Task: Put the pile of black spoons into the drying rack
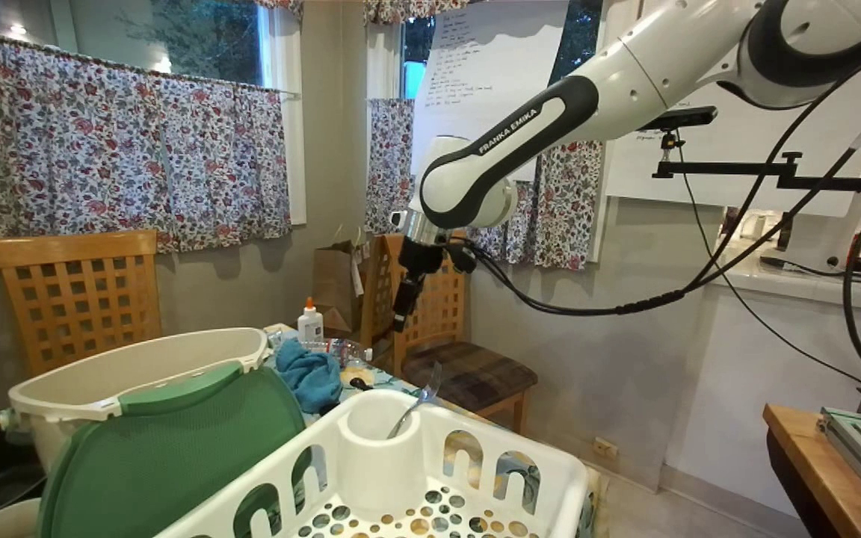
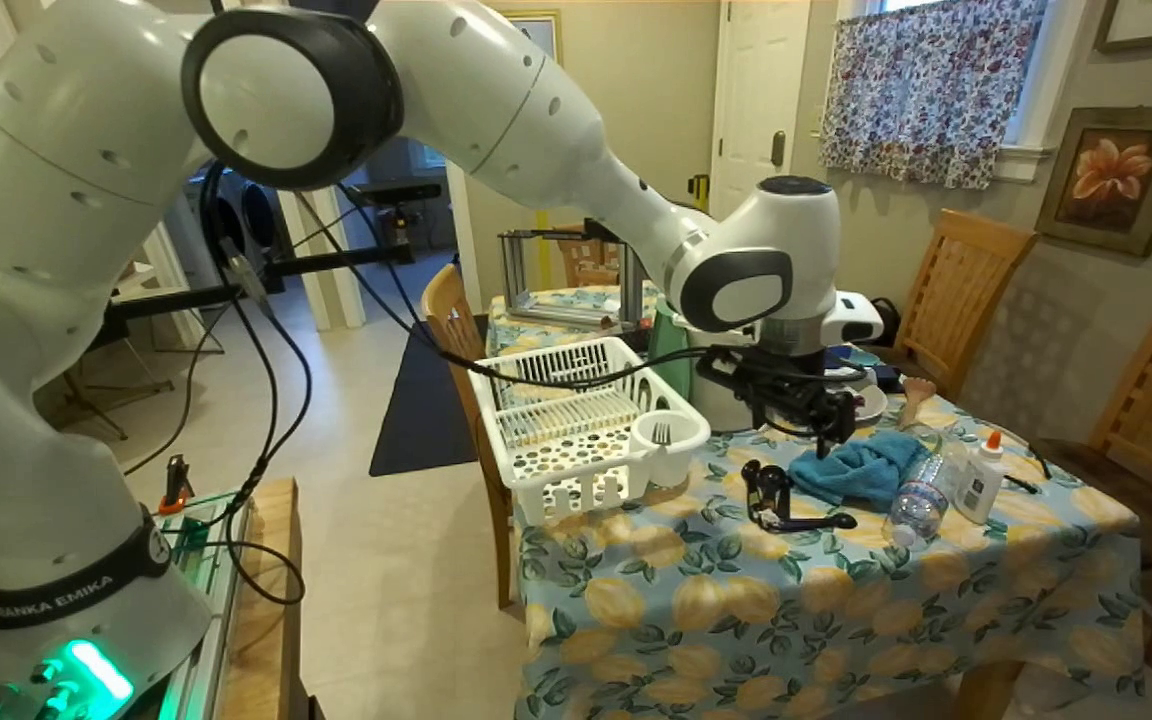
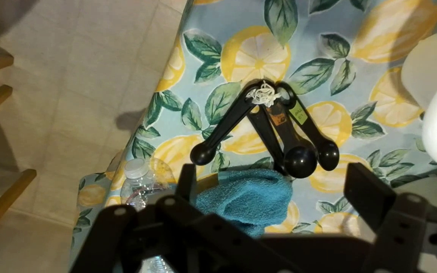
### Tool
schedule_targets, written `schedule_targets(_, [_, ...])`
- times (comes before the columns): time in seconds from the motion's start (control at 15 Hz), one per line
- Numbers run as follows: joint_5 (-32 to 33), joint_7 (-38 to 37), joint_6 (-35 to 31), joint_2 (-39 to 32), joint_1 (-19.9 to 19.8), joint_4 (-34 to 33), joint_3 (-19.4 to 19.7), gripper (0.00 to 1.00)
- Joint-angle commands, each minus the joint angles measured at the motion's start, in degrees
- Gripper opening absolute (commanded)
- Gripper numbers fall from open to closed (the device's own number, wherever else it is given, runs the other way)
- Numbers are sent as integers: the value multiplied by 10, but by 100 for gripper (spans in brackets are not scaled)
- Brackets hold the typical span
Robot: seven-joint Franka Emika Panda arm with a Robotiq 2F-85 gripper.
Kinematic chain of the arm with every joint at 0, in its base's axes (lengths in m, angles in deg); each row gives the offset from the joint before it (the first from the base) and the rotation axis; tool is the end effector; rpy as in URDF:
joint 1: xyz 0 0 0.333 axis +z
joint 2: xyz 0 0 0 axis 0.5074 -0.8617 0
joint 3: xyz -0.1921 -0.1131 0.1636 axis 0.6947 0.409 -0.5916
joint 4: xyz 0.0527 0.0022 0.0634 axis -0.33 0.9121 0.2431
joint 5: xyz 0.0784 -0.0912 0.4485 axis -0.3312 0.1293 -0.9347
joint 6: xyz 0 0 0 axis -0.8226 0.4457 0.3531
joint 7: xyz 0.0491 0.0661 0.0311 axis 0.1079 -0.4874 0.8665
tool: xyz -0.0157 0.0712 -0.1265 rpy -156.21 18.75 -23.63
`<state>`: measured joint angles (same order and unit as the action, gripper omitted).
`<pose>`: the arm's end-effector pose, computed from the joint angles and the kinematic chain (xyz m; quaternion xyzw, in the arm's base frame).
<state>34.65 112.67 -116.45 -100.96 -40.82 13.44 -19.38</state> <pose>0.7766 -0.1167 0.1166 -0.9851 -0.1247 -0.1177 0.0094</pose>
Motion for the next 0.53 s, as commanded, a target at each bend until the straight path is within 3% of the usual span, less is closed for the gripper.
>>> schedule_targets(0.0, [17,-2,6,-52,-6,-69,-15,100])
schedule_targets(0.47, [34,3,16,-124,-1,-159,-23,100])
